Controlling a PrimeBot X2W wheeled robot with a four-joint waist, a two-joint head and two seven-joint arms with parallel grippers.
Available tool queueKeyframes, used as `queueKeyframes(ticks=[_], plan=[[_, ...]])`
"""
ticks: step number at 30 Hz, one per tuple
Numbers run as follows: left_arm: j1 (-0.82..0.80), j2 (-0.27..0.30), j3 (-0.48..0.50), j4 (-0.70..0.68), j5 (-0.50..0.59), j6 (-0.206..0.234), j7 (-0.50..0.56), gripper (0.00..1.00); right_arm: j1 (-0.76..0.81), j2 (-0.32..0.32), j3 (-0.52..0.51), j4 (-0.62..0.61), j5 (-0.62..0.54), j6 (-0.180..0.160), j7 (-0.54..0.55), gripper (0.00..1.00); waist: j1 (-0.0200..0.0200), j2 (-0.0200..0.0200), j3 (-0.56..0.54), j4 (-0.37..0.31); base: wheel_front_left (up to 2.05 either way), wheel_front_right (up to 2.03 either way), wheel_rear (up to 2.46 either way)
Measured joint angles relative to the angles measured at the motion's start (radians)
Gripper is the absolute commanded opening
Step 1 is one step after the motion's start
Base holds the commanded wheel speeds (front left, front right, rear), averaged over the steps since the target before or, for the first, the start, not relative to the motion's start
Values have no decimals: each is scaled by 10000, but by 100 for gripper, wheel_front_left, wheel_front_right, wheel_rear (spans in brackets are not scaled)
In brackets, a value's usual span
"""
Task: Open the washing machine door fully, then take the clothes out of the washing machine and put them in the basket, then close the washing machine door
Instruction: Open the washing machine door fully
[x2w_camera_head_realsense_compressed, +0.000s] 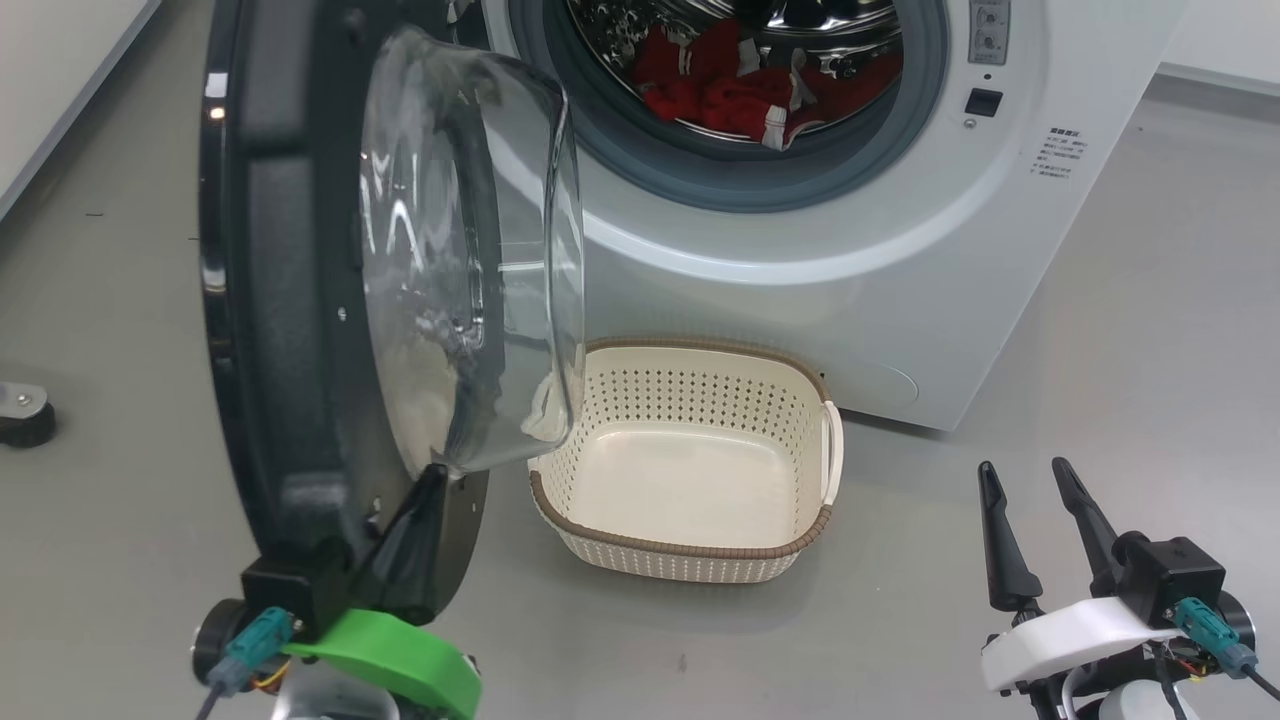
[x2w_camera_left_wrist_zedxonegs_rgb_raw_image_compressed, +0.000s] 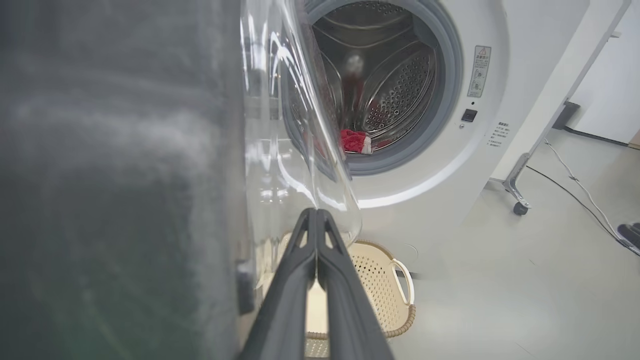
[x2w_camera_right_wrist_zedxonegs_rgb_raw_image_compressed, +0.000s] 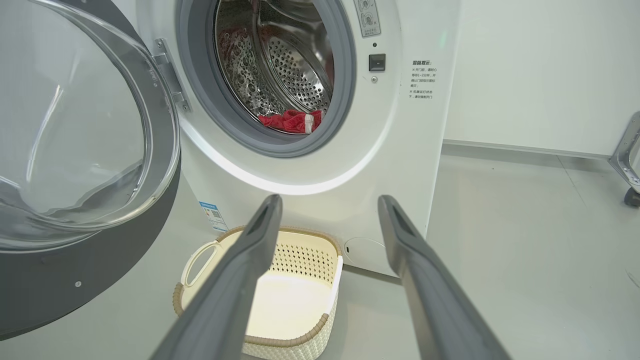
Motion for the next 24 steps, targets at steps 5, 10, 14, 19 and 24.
queueKeyframes(ticks=[5,10,14,19,24], plan=[[38,-4,658,219,-2,67,-322,0,0,6,-69,12,-12,4,0,100,0,0,-14,23,0,0,0],[54,-8,1227,458,-4,69,-617,0,0,29,-130,19,-13,77,0,100,0,0,-18,43,0,0,0],[54,-6,1755,686,-19,71,-882,0,0,42,-161,19,-36,86,0,100,0,0,-11,59,0,0,0],[30,36,2322,997,-75,82,-1179,0,0,77,-167,23,-117,90,0,100,0,0,30,72,0,0,0],[-58,107,2711,1289,-84,84,-1350,0,-12,77,-184,25,-178,104,0,100,0,0,82,62,0,0,0]])
